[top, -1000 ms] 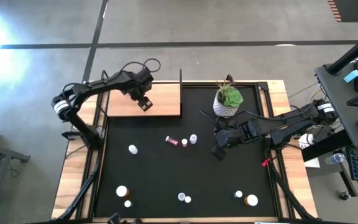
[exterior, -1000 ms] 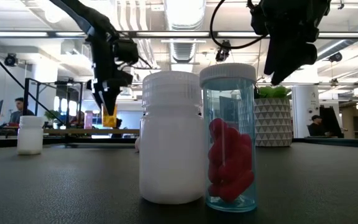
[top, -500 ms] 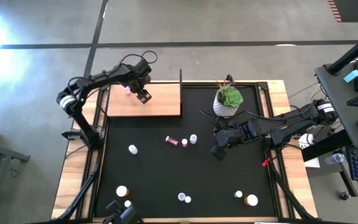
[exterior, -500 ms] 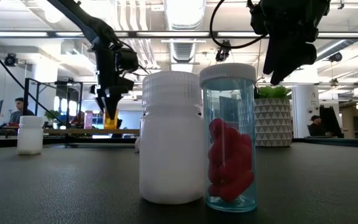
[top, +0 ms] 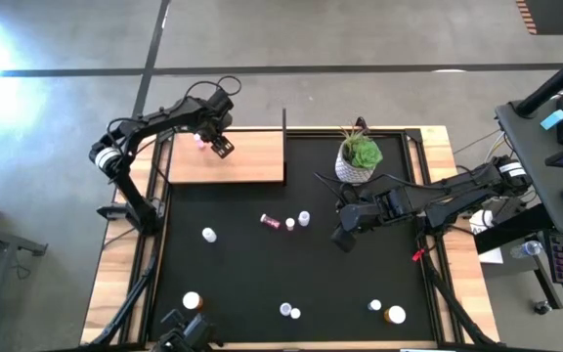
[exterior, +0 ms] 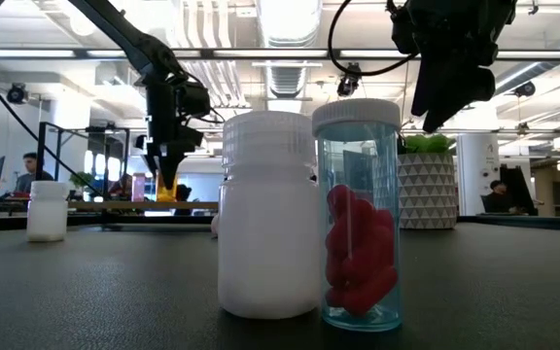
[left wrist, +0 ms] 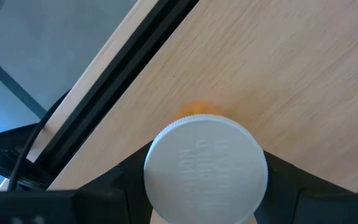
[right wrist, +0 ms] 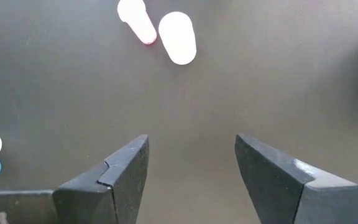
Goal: Pick and place medicine bottles onto shelf by color
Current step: Put the top orange pill bottle on the shelf, then put the right pink pill bottle on the shelf aligned with the other pink pill bottle
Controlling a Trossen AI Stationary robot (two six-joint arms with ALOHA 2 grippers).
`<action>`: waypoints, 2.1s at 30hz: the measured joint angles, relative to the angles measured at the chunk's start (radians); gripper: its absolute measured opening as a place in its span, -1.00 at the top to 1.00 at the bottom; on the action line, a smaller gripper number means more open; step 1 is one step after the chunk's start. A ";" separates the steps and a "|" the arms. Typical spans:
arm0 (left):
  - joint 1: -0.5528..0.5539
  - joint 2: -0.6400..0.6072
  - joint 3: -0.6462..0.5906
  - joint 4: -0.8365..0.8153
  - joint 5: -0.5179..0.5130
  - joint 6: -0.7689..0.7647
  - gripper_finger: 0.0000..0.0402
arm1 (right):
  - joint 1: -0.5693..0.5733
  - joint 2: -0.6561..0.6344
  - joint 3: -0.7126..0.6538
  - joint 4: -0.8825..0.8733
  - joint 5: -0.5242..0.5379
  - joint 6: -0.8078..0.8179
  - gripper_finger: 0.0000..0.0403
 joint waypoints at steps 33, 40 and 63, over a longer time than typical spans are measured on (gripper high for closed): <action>-0.005 -0.145 0.015 0.012 0.035 -0.010 -0.19 | 0.000 0.000 0.000 0.001 0.000 0.000 -0.13; -0.036 -0.268 0.019 0.096 0.037 -0.009 -0.19 | 0.000 0.000 0.000 0.002 0.000 0.000 -0.13; -0.755 -0.330 0.000 0.263 0.082 -0.326 -0.19 | 0.000 0.000 0.000 0.004 0.000 -0.001 -0.13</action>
